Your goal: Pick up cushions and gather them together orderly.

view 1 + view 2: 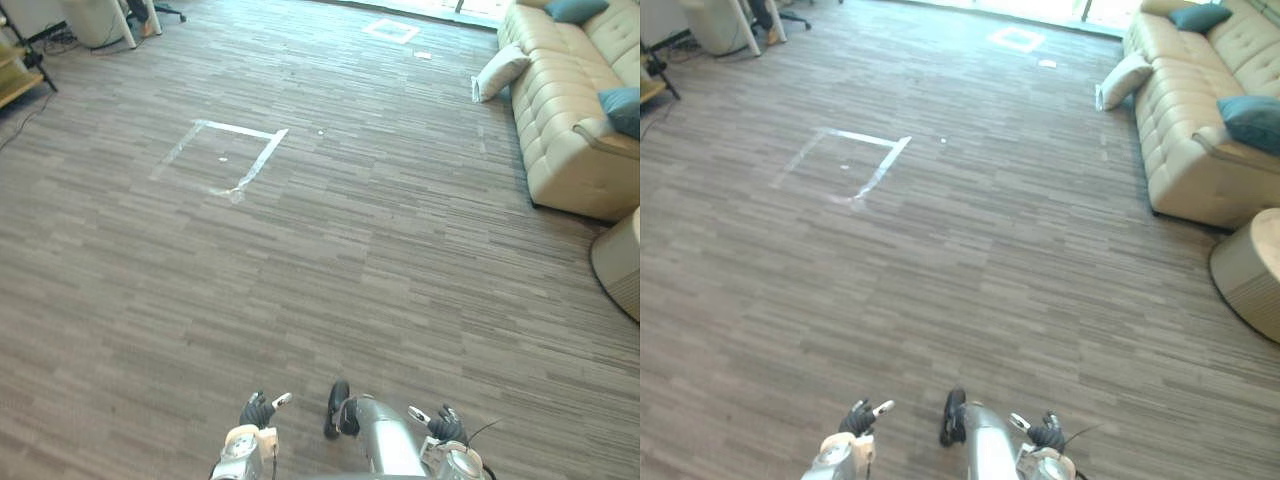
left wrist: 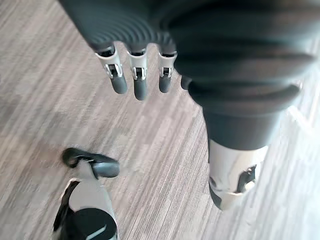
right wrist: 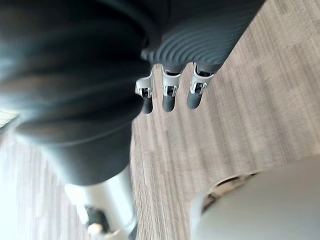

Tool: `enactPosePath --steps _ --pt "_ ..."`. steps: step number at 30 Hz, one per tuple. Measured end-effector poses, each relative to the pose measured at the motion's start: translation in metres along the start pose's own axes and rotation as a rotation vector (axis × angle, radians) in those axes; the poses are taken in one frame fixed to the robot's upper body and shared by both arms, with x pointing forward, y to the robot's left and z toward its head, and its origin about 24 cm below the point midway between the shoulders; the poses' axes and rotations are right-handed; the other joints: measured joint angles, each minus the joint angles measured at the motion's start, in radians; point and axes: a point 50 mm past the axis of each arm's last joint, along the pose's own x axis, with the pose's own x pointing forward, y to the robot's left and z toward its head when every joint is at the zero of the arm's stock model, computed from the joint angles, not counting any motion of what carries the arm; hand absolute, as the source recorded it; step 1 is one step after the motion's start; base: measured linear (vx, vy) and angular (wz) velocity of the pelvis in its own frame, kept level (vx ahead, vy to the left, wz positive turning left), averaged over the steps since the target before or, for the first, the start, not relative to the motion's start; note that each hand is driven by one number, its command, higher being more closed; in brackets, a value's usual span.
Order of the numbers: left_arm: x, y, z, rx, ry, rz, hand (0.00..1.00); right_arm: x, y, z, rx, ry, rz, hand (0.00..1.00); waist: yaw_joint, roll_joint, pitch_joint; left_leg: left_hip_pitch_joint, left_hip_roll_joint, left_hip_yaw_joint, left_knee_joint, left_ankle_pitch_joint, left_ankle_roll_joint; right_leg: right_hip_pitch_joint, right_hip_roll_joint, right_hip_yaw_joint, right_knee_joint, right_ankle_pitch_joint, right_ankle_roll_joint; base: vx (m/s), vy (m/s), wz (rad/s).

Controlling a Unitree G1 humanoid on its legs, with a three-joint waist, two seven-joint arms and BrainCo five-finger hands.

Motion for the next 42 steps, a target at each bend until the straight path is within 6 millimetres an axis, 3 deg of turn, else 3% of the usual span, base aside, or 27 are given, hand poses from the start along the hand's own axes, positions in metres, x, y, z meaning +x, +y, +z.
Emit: enactPosePath --steps 2,3,5,7,9,11,12,14,15,16,17,18,19,20,23,24,27,29,31,32,33,34,35,36,37,39,42 --pt "-0.001 0.005 -0.001 -0.034 0.0 0.025 0.0 0.001 -0.002 0.002 -0.007 -0.003 -0.002 0.0 0.002 0.029 0.008 -0.165 0.063 -0.096 0.376 0.137 0.01 0.108 0.057 0.016 -0.087 -0.02 -0.008 0.6 -0.15 -0.43" --pt "-0.002 0.009 -0.001 -0.049 -0.009 0.042 0.0 0.001 0.002 0.0 -0.021 0.01 0.011 0.0 0.029 0.019 0.026 -0.298 0.09 -0.119 0.664 0.074 0.016 0.241 0.102 0.069 -0.163 -0.031 -0.018 0.62 -0.084 -0.84" --pt "-0.003 0.021 0.007 -0.046 -0.054 0.068 0.0 0.0 0.014 -0.004 -0.027 0.036 0.046 0.0 0.05 -0.019 0.037 -0.44 0.068 -0.126 0.733 -0.015 0.035 0.398 0.113 0.144 -0.259 -0.046 -0.021 0.73 -0.069 -0.92" --pt "-0.004 0.027 0.012 -0.047 -0.085 0.08 0.0 -0.002 0.023 -0.006 -0.023 0.042 0.074 0.0 0.061 -0.038 0.029 -0.571 0.054 -0.098 0.607 -0.069 0.049 0.497 0.115 0.215 -0.339 -0.064 -0.011 0.53 -0.021 -0.96" --pt "-0.006 0.03 0.014 -0.094 -0.116 0.097 0.0 -0.002 0.026 -0.006 -0.037 0.044 0.084 0.0 0.076 -0.026 0.03 -0.66 0.036 -0.064 0.312 -0.093 0.054 0.591 0.11 0.301 -0.39 -0.097 0.01 0.56 0.091 -1.18" --pt "-0.008 0.034 0.013 -0.122 -0.124 0.112 0.0 -0.003 0.03 -0.007 -0.052 0.048 0.098 0.0 0.095 -0.03 0.027 -0.691 0.001 -0.038 0.017 -0.061 0.018 0.641 0.087 0.363 -0.401 -0.143 0.033 0.65 0.199 -1.03" --pt "-0.01 0.039 0.01 -0.141 -0.13 0.131 0.0 -0.003 0.031 -0.007 -0.058 0.047 0.102 0.0 0.1 -0.039 0.02 -0.716 -0.025 -0.03 -0.116 -0.026 0.024 0.682 0.063 0.399 -0.423 -0.169 0.061 0.76 0.283 -0.91" --pt "-0.014 0.045 0.001 -0.151 -0.108 0.155 0.0 -0.003 0.031 -0.009 -0.068 0.054 0.103 0.0 0.114 -0.039 0.006 -0.724 -0.039 -0.008 -0.169 0.054 0.095 0.728 0.036 0.453 -0.42 -0.19 0.1 1.02 0.409 -1.02" --pt "-0.015 0.052 -0.001 -0.155 -0.103 0.173 0.0 -0.005 0.03 -0.015 -0.065 0.076 0.098 0.0 0.134 -0.072 -0.028 -0.727 -0.061 0.015 -0.104 0.144 0.156 0.726 -0.01 0.488 -0.362 -0.202 0.129 0.72 0.301 -0.71" --pt "-0.015 0.056 0.001 -0.149 -0.111 0.181 0.0 -0.006 0.033 -0.017 -0.057 0.084 0.101 0.0 0.13 -0.099 -0.032 -0.725 -0.077 0.023 -0.076 0.106 0.16 0.722 -0.033 0.493 -0.329 -0.201 0.134 0.9 0.362 -0.46" --pt "-0.013 0.059 0.005 -0.125 -0.115 0.183 0.0 -0.008 0.034 -0.022 -0.039 0.098 0.099 0.0 0.13 -0.136 -0.048 -0.715 -0.105 0.046 -0.011 0.022 0.167 0.672 -0.068 0.502 -0.177 -0.157 0.186 0.91 0.372 -0.04" --pt "-0.013 0.061 0.004 -0.119 -0.108 0.188 0.0 -0.009 0.032 -0.024 -0.038 0.104 0.092 0.0 0.13 -0.144 -0.049 -0.686 -0.117 0.05 0.015 -0.034 0.168 0.626 -0.069 0.503 -0.029 -0.09 0.224 1.22 0.503 -0.09" --pt "-0.012 0.062 0.004 -0.117 -0.098 0.195 0.0 -0.008 0.031 -0.023 -0.037 0.095 0.088 0.0 0.124 -0.147 -0.044 -0.626 -0.137 0.05 0.023 -0.097 0.168 0.531 -0.07 0.498 0.213 0.025 0.315 0.97 0.396 -0.08" --pt "-0.01 0.06 0.0 -0.117 -0.063 0.199 0.0 -0.007 0.028 -0.021 -0.034 0.083 0.082 0.0 0.118 -0.135 -0.036 -0.55 -0.151 0.046 0.018 -0.15 0.166 0.436 -0.072 0.467 0.421 0.036 0.337 0.74 0.279 -0.04" --pt "-0.009 0.052 -0.005 -0.11 -0.036 0.18 0.0 -0.008 0.024 -0.018 -0.033 0.06 0.075 0.0 0.094 -0.096 -0.023 -0.362 -0.165 0.04 -0.053 -0.223 0.168 0.228 -0.071 0.375 0.641 -0.013 0.28 0.64 0.169 -0.02" --pt "-0.008 0.046 -0.006 -0.099 -0.028 0.161 0.0 -0.008 0.022 -0.012 -0.027 0.025 0.07 0.0 0.08 -0.074 -0.019 -0.277 -0.168 0.024 -0.114 -0.246 0.17 0.126 -0.063 0.318 0.627 -0.046 0.241 0.54 0.087 0.24" --pt "-0.005 0.025 -0.006 -0.054 -0.011 0.09 0.0 -0.007 0.015 -0.006 -0.006 -0.01 0.045 0.0 0.051 -0.075 -0.017 -0.11 -0.162 -0.04 -0.217 -0.294 0.139 -0.052 -0.061 0.177 0.352 -0.072 0.235 0.69 0.042 0.64" --pt "-0.005 0.015 -0.009 -0.06 0.005 0.062 0.0 -0.007 0.004 -0.011 -0.012 0.015 0.019 0.0 0.04 -0.073 -0.019 0.013 -0.163 -0.065 -0.297 -0.316 0.136 -0.09 -0.071 0.11 0.016 0.004 0.182 0.74 -0.06 0.71" --pt "-0.007 0.009 -0.016 -0.065 0.023 0.051 0.0 -0.006 0.001 -0.01 -0.008 0.015 0.01 0.0 0.021 -0.06 -0.032 0.072 -0.152 -0.119 -0.297 -0.315 0.136 -0.098 -0.048 0.124 -0.006 0.152 0.075 0.92 -0.12 0.62" --pt "-0.007 0.007 -0.016 -0.067 0.028 0.048 0.0 -0.004 -0.001 -0.007 -0.025 0.01 0.008 0.0 0.02 -0.036 -0.039 0.069 -0.117 -0.141 -0.259 -0.308 0.128 -0.095 -0.04 0.106 0.033 0.101 0.062 0.91 -0.154 0.34" --pt "-0.007 0.007 -0.016 -0.059 0.032 0.045 0.0 -0.001 0.0 0.0 -0.068 -0.006 0.018 0.0 0.027 -0.004 -0.037 0.026 -0.089 -0.158 -0.119 -0.245 0.087 -0.072 -0.043 0.079 0.086 0.042 0.041 0.89 -0.155 0.25" --pt "-0.006 0.004 -0.014 -0.069 0.029 0.042 0.0 -0.001 -0.001 0.001 -0.076 -0.009 0.021 0.0 0.027 0.003 -0.03 -0.024 -0.088 -0.169 0.01 -0.158 0.089 -0.046 -0.047 0.074 0.107 0.015 0.039 0.86 -0.18 0.22" --pt "-0.006 0.007 -0.014 -0.076 0.029 0.052 0.0 0.0 -0.002 0.001 -0.08 -0.008 0.02 0.0 0.025 0.011 -0.025 -0.093 -0.08 -0.177 0.178 0.012 0.079 0.01 -0.042 0.073 0.088 -0.012 0.04 0.98 -0.182 0.08" --pt "-0.008 0.015 -0.018 -0.102 0.036 0.084 0.0 0.0 -0.005 0.001 -0.085 -0.003 0.009 0.0 0.03 0.037 -0.016 -0.209 -0.02 -0.172 0.448 0.157 0.036 0.148 -0.003 0.097 -0.027 -0.04 0.043 1.11 -0.161 -0.44" --pt "-0.009 0.022 -0.018 -0.125 0.019 0.113 0.0 0.001 -0.002 0.001 -0.088 0.004 0.018 0.0 0.053 0.05 -0.003 -0.298 0.031 -0.139 0.651 0.101 0.059 0.269 0.039 0.132 -0.104 -0.049 0.034 0.93 -0.078 -0.64" --pt "-0.012 0.032 -0.018 -0.12 0.009 0.137 0.0 0.0 0.011 -0.004 -0.096 0.026 0.054 0.0 0.072 0.026 0.002 -0.397 0.039 -0.123 0.741 0.04 0.069 0.387 0.044 0.17 -0.181 -0.065 0.03 0.58 -0.026 -0.79" --pt "-0.014 0.045 -0.012 -0.124 -0.038 0.166 0.0 -0.004 0.027 -0.011 -0.096 0.051 0.099 0.0 0.099 -0.005 -0.004 -0.615 0.064 -0.03 0.558 -0.057 0.061 0.574 0.026 0.244 -0.353 -0.096 0.066 0.7 0.008 -0.72"
